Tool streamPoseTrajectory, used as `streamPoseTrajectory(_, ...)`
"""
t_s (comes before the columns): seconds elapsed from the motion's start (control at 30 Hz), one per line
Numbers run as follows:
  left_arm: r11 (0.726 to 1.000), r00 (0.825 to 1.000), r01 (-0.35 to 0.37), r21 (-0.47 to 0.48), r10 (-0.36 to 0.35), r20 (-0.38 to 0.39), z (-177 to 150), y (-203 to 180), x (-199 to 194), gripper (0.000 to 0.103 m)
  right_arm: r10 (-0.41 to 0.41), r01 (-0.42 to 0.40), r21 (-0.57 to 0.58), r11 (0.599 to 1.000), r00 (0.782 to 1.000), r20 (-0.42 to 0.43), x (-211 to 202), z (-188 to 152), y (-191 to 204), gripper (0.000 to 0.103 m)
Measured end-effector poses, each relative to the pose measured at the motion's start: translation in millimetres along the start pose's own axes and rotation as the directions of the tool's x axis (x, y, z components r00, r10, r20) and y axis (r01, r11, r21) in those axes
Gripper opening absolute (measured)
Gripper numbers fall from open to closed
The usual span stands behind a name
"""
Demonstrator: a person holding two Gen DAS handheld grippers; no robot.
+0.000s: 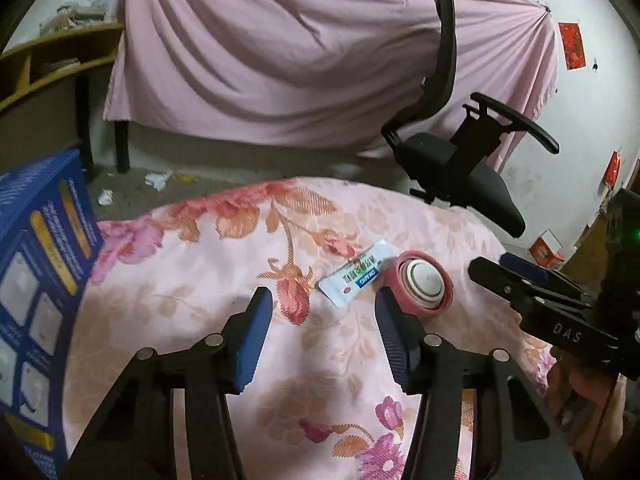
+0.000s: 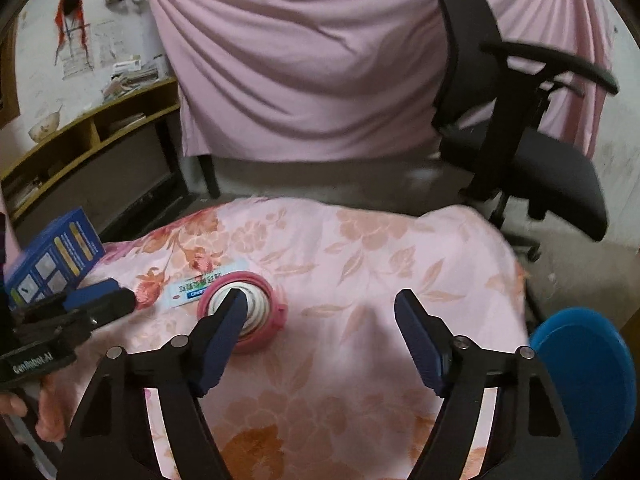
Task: Collect trash
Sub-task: 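Move both tools back toward the pink tape roll and white tube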
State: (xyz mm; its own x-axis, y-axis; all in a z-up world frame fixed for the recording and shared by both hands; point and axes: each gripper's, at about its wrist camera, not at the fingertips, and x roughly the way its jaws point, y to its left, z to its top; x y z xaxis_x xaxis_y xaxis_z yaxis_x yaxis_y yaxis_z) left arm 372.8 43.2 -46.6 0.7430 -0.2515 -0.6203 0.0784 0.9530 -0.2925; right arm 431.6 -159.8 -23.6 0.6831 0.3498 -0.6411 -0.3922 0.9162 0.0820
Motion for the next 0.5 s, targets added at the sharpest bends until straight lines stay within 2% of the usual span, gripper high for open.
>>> streamPoseTrajectory(0.1,1.0,0.999,0.008,0.004,-0.008,-0.049,4,1,13,0.04,0.032,-0.032,-0.002,0.999,0.999,-0.036,9,2,4,0.072)
streamPoseTrajectory(0.17,1.0,0.997,0.012,-0.002,-0.012,-0.077,6,2,20,0.03,0.044,-0.045,-0.012,0.999,0.997,-0.061,16,5,9,0.068)
streamPoseTrajectory(0.2,1.0,0.996,0.015,-0.008,-0.015,-0.089,7,3,22,0.029,0.049,-0.05,-0.015,0.999,0.996,-0.072,19,6,11,0.065)
streamPoseTrajectory(0.3,0.999,0.994,0.044,-0.021,-0.046,-0.102,9,7,27,0.028,0.076,-0.077,-0.012,0.997,0.991,-0.109,28,6,13,0.059)
streamPoseTrajectory(0.5,0.996,0.988,0.083,-0.027,-0.086,-0.129,17,10,38,0.028,0.114,-0.112,0.025,0.993,0.989,-0.095,24,5,7,0.059)
